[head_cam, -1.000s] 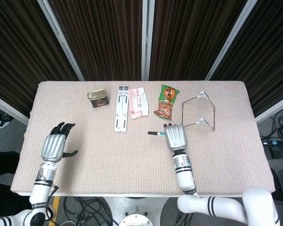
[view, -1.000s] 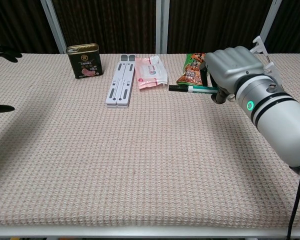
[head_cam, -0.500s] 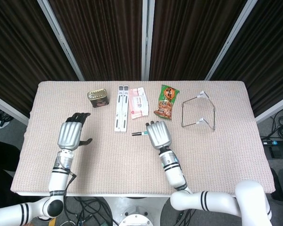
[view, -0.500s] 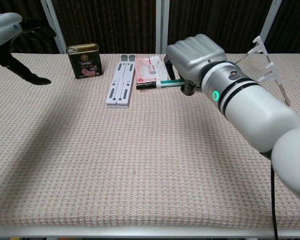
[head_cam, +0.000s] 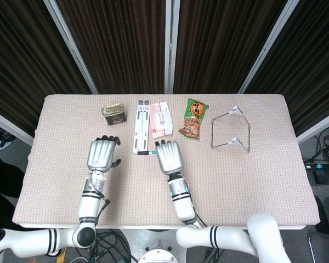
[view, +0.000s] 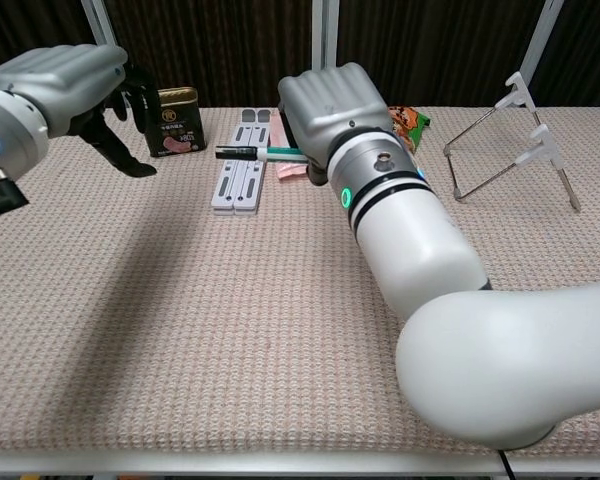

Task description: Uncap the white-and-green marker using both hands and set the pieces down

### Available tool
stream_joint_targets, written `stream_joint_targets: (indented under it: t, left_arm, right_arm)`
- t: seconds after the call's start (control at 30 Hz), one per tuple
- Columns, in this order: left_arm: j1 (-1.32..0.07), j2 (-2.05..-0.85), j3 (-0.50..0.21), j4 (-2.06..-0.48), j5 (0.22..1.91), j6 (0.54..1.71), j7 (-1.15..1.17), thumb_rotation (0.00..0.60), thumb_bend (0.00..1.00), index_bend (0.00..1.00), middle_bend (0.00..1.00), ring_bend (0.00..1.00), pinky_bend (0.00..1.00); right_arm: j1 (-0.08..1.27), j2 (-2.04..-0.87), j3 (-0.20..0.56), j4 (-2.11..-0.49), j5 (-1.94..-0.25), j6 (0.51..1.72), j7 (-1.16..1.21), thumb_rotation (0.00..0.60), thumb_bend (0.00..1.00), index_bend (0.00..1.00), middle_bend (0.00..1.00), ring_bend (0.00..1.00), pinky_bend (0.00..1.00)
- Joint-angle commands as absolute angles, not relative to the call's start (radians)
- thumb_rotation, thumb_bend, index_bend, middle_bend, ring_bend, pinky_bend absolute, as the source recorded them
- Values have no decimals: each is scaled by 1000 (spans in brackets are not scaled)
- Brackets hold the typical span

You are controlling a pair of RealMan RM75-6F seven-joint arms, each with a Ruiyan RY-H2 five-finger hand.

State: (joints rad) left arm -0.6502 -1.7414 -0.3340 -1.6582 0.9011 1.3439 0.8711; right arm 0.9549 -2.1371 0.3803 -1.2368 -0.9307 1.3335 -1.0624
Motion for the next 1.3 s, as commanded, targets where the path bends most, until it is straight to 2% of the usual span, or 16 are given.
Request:
stream_joint_targets:
  t: [0.03, 0.23, 0.7, 1.13, 1.3]
  left_arm:
    - [-675, -1773, -348, -1640, 876, 1362, 886, 600, 161, 433, 434, 367, 481]
    - [-709, -1803, -368, -1625, 841, 1376, 915, 600, 192, 443, 443, 376, 490]
    - [-776, -1865, -378, -1589, 781, 1382, 948, 600, 176, 445, 449, 380, 492]
    - [-784, -1876, -368, -1541, 759, 1389, 931, 600, 196, 464, 467, 398, 511]
    - [-783, -1875, -368, -1542, 738, 1398, 941, 600, 242, 474, 478, 409, 519]
  right_arm:
    - [968, -2158, 397, -1219, -926, 1337, -1074, 600, 376, 657, 620, 621, 726]
    - [984, -2189, 418, -1184, -917, 1330, -1083, 600, 377, 657, 621, 621, 726]
    - [1018, -2247, 463, -1104, -924, 1308, -1047, 600, 376, 657, 622, 621, 726]
    - [1015, -2249, 465, -1104, -924, 1297, -1057, 600, 376, 658, 623, 621, 726]
    - [1013, -2252, 466, -1104, -919, 1295, -1063, 600, 376, 658, 623, 621, 726]
